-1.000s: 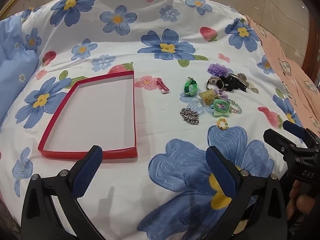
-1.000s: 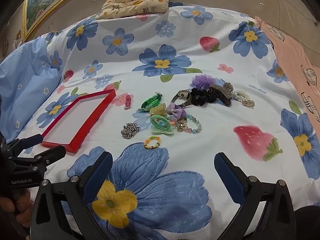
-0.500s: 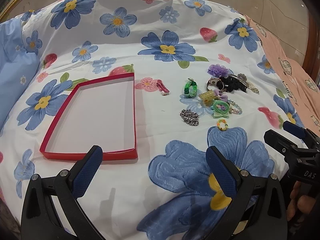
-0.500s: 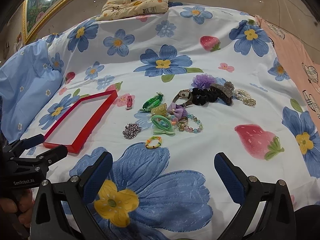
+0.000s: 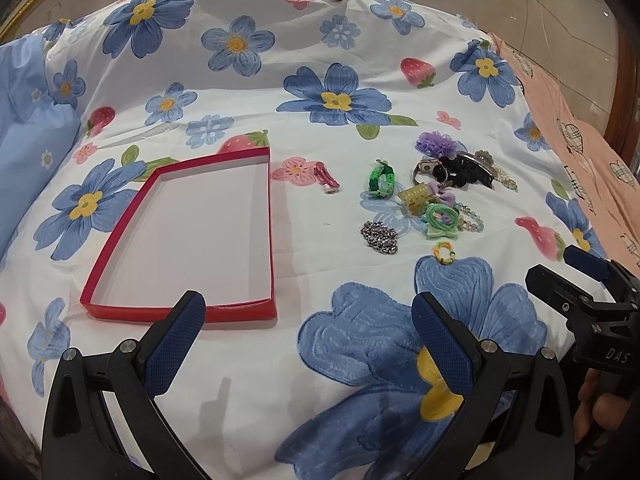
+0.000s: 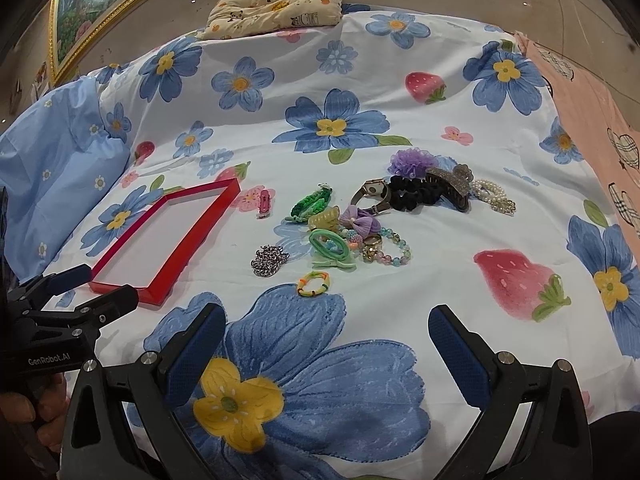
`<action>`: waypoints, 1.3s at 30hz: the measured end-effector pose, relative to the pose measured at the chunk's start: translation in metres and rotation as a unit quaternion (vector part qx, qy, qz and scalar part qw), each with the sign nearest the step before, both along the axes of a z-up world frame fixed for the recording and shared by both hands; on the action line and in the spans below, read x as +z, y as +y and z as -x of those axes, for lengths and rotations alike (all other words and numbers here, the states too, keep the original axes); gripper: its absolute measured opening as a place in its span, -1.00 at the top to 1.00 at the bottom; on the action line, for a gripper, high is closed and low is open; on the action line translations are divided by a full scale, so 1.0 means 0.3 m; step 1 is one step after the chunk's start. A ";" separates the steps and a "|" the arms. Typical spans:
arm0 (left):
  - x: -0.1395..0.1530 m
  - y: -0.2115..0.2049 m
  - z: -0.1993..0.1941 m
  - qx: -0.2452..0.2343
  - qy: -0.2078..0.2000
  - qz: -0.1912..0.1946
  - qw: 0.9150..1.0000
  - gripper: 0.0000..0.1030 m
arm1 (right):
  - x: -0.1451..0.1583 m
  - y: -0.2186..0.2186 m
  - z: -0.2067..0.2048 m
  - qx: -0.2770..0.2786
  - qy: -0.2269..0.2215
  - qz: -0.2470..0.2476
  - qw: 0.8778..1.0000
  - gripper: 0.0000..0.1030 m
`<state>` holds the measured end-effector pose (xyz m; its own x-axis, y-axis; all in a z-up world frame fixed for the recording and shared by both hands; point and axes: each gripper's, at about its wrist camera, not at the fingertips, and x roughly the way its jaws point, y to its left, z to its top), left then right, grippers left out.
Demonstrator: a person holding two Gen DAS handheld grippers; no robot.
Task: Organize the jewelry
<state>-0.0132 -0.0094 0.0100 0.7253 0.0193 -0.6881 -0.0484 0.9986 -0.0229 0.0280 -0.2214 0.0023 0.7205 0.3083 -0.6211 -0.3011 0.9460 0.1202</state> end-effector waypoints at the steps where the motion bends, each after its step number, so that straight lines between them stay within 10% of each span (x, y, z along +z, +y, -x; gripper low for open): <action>1: 0.000 -0.001 -0.001 0.000 0.000 0.000 1.000 -1.00 | -0.001 0.001 0.000 0.000 0.000 0.000 1.000 -0.99; 39: -0.031 -0.007 -0.018 0.000 0.009 0.006 1.000 -1.00 | 0.003 0.014 -0.011 0.010 0.006 -0.011 1.000 -0.99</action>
<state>-0.0078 -0.0116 0.0008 0.7128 0.0112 -0.7012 -0.0483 0.9983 -0.0332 0.0313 -0.2172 0.0032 0.7062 0.3366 -0.6229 -0.3181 0.9368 0.1455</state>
